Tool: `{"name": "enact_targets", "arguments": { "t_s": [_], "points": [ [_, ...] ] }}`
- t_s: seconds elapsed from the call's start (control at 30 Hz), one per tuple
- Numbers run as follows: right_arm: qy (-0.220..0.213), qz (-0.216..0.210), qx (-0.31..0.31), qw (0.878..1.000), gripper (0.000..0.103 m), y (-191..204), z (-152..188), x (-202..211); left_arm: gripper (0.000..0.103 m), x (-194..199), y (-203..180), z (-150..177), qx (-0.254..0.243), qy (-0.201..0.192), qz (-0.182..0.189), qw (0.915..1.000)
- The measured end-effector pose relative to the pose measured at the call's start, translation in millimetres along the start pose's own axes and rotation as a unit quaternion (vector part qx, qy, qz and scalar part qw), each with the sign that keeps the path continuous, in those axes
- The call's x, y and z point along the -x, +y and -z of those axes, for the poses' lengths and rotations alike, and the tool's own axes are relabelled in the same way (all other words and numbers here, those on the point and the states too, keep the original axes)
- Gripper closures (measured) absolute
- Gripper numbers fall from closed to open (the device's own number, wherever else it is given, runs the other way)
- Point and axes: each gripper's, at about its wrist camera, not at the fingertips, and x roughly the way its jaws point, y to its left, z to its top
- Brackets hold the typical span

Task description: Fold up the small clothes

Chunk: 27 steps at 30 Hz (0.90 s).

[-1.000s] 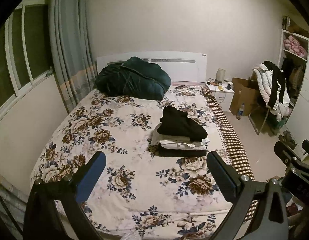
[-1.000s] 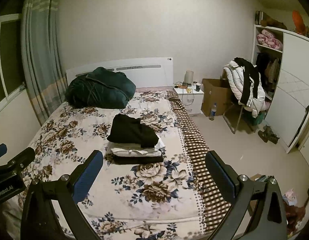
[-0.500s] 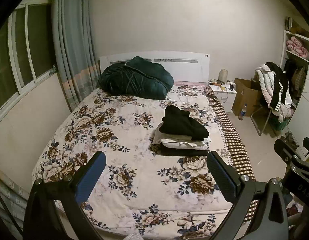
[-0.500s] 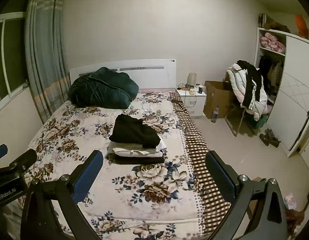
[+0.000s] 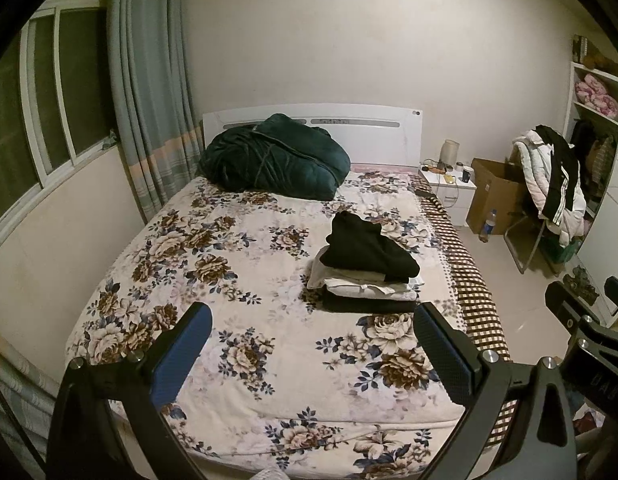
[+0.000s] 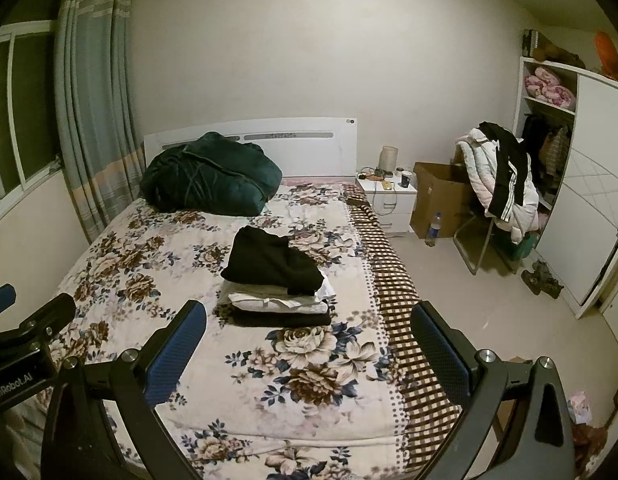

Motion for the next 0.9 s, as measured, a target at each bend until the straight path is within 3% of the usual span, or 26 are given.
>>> {"name": "enact_targets", "arguments": {
  "t_s": [0.9],
  "points": [
    [0.000, -0.005, 0.001, 1.000, 0.000, -1.4, 2.9, -4.2, 0.000, 2.4, -1.7, 2.0, 0.003, 0.000, -0.008, 1.0000]
  ]
}}
